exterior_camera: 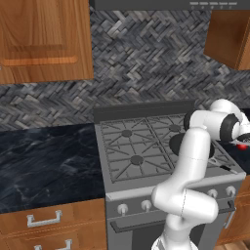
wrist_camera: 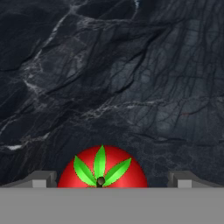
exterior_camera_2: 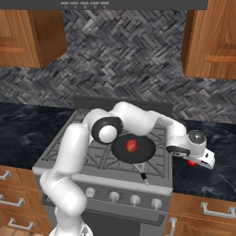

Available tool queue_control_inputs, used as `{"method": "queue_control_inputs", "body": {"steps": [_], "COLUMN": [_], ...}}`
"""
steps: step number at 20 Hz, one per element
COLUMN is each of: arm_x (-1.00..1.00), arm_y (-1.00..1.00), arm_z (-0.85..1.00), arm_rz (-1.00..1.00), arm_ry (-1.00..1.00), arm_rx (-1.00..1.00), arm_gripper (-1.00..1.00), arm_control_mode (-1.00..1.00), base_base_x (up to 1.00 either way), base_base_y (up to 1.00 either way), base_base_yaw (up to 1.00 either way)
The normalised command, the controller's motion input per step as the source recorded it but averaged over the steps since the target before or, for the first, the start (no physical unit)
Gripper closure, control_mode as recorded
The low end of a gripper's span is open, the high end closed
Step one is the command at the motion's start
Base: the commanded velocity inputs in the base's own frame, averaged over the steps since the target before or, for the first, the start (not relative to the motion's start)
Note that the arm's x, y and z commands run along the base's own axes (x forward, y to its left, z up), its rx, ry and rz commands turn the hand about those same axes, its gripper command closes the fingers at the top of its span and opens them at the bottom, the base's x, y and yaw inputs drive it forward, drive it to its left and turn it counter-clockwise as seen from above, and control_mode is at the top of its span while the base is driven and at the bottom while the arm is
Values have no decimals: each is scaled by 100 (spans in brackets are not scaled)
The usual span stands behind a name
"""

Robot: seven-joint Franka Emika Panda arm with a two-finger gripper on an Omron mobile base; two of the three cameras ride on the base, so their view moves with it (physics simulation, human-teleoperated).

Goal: Place the pan on the front right burner on the stove. Then place the tomato and the onion in the pan and turn on the front right burner.

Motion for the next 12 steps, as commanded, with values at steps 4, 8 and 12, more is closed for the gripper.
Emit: {"method": "queue_control_inputs", "body": {"steps": [4, 8, 12], "arm_x": [0, 0, 0], "arm_y": [0, 0, 0], "arm_z": [0, 0, 0], "arm_rz": [0, 0, 0], "arm_ry": [0, 0, 0], "arm_rx": [0, 0, 0], "arm_gripper": [-100, 100, 100], "arm_control_mode": [-100, -100, -100], "base_base_x": [0, 0, 0], "base_base_y": [0, 0, 0], "base_base_yaw": [0, 0, 0]}}
